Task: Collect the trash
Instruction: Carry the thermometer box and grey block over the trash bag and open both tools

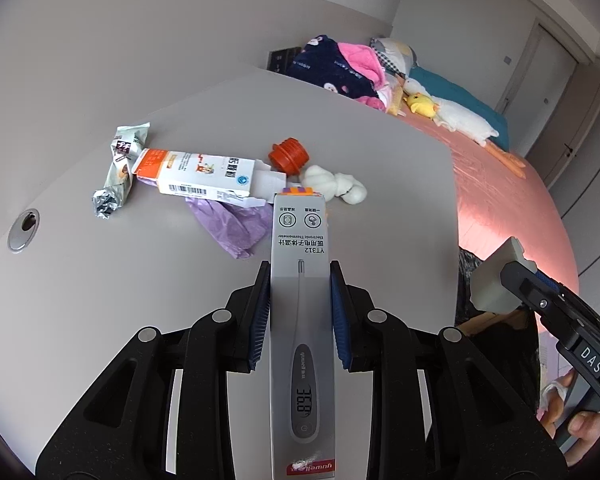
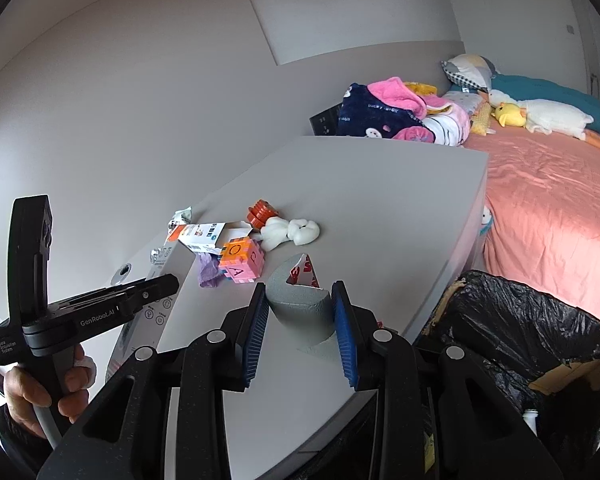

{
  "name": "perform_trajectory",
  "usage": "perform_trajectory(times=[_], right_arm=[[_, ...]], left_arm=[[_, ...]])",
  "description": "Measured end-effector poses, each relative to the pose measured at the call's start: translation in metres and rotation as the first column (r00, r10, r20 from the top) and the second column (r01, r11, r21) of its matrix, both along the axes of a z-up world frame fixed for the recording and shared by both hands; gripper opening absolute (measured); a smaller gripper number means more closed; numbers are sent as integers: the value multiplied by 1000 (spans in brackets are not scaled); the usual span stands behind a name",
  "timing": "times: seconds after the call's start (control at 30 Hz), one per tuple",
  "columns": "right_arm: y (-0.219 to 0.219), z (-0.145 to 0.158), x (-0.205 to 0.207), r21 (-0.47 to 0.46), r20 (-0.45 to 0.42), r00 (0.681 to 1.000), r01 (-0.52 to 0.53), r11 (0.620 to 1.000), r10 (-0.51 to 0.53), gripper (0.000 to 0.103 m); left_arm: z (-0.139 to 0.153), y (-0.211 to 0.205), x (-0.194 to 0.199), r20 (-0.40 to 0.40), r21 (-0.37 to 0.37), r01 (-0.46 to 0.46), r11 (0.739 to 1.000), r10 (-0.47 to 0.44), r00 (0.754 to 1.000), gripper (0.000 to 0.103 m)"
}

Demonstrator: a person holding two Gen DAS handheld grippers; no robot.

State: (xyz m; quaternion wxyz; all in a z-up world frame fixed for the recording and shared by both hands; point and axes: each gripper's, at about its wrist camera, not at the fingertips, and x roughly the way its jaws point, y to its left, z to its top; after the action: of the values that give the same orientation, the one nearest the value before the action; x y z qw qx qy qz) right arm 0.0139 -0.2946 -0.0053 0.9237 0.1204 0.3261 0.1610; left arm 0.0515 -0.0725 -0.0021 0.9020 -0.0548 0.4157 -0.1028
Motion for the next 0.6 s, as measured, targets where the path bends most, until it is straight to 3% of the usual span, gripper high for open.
perform_trajectory(times=[0.6], right_arm=[[-65, 9, -54, 31, 41, 993, 111, 993, -113, 34]], left_arm=[[6, -69, -29, 19, 11, 131, 991, -131, 991, 28]])
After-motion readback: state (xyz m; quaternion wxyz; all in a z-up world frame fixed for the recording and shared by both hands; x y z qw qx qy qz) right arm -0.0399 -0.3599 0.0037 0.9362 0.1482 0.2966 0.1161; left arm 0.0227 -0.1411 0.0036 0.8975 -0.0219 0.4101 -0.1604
